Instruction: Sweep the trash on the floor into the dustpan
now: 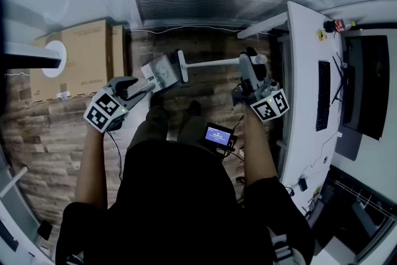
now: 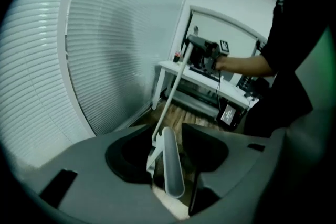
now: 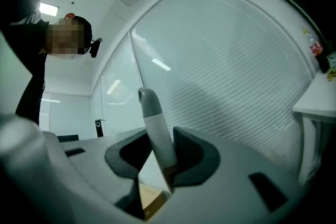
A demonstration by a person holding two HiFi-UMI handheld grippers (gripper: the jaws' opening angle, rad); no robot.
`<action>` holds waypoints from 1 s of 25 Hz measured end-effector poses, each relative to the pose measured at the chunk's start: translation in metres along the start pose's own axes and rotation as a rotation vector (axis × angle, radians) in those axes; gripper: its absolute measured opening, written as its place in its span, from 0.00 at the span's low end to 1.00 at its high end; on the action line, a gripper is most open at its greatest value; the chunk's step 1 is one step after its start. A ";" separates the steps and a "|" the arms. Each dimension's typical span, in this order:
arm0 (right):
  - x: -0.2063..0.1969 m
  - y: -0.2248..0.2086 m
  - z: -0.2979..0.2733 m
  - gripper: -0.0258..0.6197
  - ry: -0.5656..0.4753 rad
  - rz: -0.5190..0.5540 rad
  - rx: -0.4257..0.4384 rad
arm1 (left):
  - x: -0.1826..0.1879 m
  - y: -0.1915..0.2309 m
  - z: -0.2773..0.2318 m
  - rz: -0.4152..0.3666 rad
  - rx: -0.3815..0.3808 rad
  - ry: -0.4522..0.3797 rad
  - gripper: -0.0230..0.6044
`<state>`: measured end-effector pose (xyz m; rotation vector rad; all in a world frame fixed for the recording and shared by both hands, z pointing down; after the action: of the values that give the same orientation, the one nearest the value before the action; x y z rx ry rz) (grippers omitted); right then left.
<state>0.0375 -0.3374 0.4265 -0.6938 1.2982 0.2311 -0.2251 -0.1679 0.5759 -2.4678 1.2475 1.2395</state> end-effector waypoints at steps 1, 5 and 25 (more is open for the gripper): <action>0.006 0.000 0.005 0.23 0.004 0.014 -0.005 | 0.012 0.002 0.010 0.018 -0.003 -0.063 0.30; 0.030 0.004 0.032 0.22 0.021 0.083 -0.034 | 0.066 0.001 0.046 0.038 0.041 -0.348 0.16; 0.100 0.080 0.230 0.17 -0.053 0.369 -0.069 | 0.151 -0.178 0.128 0.026 0.385 -1.036 0.03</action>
<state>0.2078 -0.1616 0.3296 -0.4981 1.3658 0.5925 -0.1274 -0.0908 0.3401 -1.2071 1.0337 1.7081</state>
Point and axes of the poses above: the fingertips, and each gripper's own axes: z backward along the fingers, y to its left, x out of its top, the point moved 2 cm from there along z, backward along the fingers
